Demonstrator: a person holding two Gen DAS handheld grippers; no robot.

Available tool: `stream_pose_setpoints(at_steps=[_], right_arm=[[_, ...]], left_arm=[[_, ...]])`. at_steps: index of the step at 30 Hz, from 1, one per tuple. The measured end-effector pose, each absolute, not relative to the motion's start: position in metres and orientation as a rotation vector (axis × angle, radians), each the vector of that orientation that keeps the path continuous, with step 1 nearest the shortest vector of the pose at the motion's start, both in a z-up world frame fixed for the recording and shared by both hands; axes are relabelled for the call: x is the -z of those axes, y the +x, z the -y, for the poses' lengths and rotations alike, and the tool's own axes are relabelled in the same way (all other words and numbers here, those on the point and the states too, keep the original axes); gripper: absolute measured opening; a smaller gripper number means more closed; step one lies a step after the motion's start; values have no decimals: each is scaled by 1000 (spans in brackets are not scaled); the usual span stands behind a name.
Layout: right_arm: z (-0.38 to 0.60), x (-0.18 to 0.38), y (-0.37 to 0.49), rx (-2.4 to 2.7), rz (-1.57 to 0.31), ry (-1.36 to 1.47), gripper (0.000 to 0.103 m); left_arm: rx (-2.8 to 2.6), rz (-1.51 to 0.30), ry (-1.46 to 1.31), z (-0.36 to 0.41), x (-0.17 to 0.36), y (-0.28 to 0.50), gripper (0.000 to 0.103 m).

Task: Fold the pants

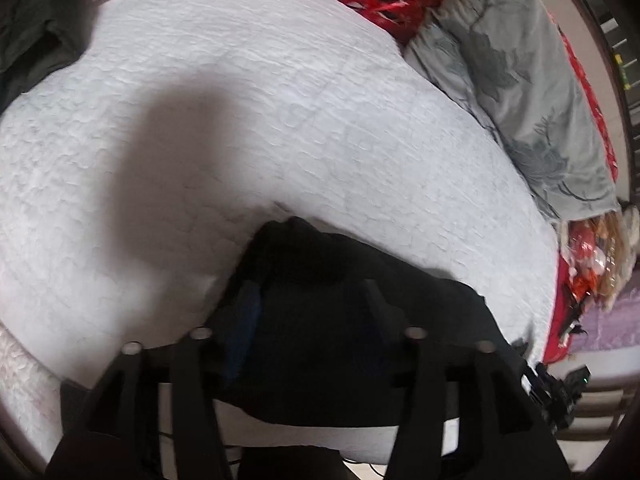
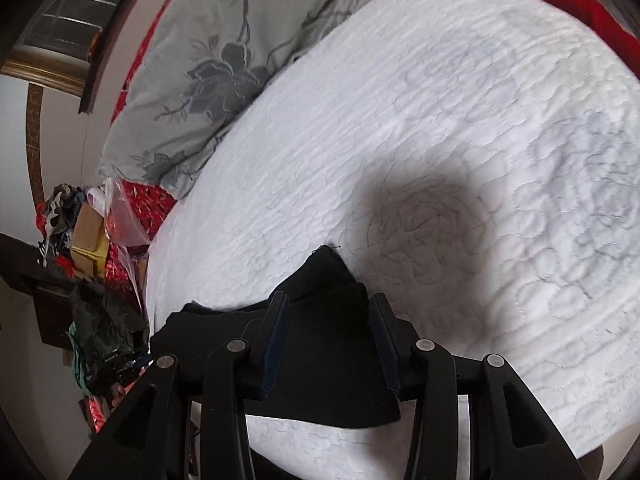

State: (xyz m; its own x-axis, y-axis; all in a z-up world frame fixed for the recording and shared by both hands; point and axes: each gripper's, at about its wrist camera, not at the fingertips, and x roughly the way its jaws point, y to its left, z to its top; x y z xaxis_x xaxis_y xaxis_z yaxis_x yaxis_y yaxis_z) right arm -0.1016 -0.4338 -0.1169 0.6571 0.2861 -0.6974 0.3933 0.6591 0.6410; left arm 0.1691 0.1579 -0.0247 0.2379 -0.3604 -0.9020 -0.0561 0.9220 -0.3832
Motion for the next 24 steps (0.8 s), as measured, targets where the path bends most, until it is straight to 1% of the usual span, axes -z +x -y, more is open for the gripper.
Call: stream_pose_setpoints(at_steps=[4, 5, 6, 7, 8, 9, 11, 12, 13, 14, 17, 20, 21, 22, 24], right_arm=[[421, 124, -89, 107, -954, 780, 45], [419, 126, -87, 120, -964, 753, 45], [415, 127, -83, 126, -976, 709, 42], [411, 126, -80, 140, -984, 659, 26], [405, 123, -75, 154, -996, 597, 12], [400, 116, -71, 157, -997, 551, 12], [392, 82, -75, 109, -891, 544, 10], [387, 56, -80, 84, -801, 509, 10], [386, 48, -81, 83, -774, 486, 10], [390, 49, -77, 103, -792, 471, 10], [403, 81, -67, 184, -907, 476, 10], [407, 106, -70, 210, -942, 503, 10], [407, 111, -73, 217, -947, 501, 11], [406, 113, -71, 217, -949, 502, 17], [409, 114, -74, 209, -945, 530, 18]], left_arm=[[230, -1306, -300, -150, 24, 166, 55], [219, -1302, -284, -148, 24, 165, 52], [195, -1292, -266, -147, 24, 163, 34], [177, -1296, -260, -146, 24, 161, 22], [177, -1302, -277, -148, 21, 156, 20], [170, -1270, -289, -150, 14, 149, 20], [119, -1208, -208, -149, 7, 143, 20], [102, -1217, -179, -148, 11, 145, 20], [89, -1245, -185, -150, 19, 149, 20], [77, -1263, -195, -152, 24, 151, 20], [62, -1263, -233, -157, 31, 152, 20], [-1, -1251, -168, -157, 30, 152, 18], [-5, -1257, -170, -159, 30, 153, 18], [1, -1267, -205, -165, 31, 154, 18], [37, -1268, -307, -180, 28, 154, 18]])
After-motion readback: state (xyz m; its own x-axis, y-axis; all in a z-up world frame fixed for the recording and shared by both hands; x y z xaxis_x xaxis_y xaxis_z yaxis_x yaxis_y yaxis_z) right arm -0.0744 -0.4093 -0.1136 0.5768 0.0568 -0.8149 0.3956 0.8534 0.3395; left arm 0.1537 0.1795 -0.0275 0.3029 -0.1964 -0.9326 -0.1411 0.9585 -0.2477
